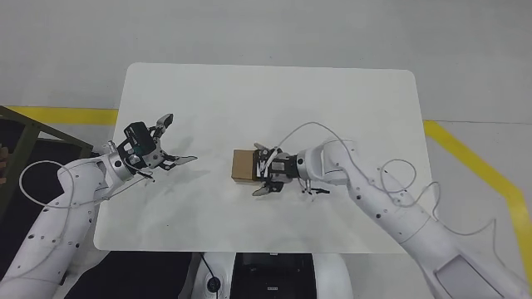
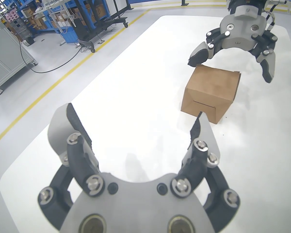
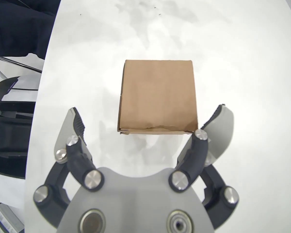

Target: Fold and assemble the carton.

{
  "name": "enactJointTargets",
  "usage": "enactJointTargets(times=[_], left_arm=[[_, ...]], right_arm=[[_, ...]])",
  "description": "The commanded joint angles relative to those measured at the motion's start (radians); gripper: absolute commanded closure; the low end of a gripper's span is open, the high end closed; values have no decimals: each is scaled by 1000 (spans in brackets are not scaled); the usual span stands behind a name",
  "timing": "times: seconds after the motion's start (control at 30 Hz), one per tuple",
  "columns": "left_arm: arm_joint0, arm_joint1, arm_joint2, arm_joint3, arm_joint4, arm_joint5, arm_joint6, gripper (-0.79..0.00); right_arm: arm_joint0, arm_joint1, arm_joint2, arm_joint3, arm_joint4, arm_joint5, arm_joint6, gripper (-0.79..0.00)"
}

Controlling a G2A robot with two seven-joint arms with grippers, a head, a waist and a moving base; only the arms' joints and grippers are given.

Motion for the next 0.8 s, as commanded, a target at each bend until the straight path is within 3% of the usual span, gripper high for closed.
enactJointTargets(times=[0.0, 0.43, 0.47, 0.6, 0.77], left_arm=[[0, 0, 0, 0, 0, 0, 0, -785], [0, 0, 0, 0, 0, 0, 0, -785], [0, 0, 0, 0, 0, 0, 0, -785], [0, 0, 0, 0, 0, 0, 0, -785], [0, 0, 0, 0, 0, 0, 0, -785]], right_arm=[[1, -2, -2, 11, -16, 6, -17, -785], [52, -27, -38, 96, -56, -38, -81, -785], [55, -29, -40, 103, -58, -40, -87, -711], [63, -35, -45, 129, -65, -44, -106, -563], [70, -41, -46, 151, -68, -41, -121, -440]])
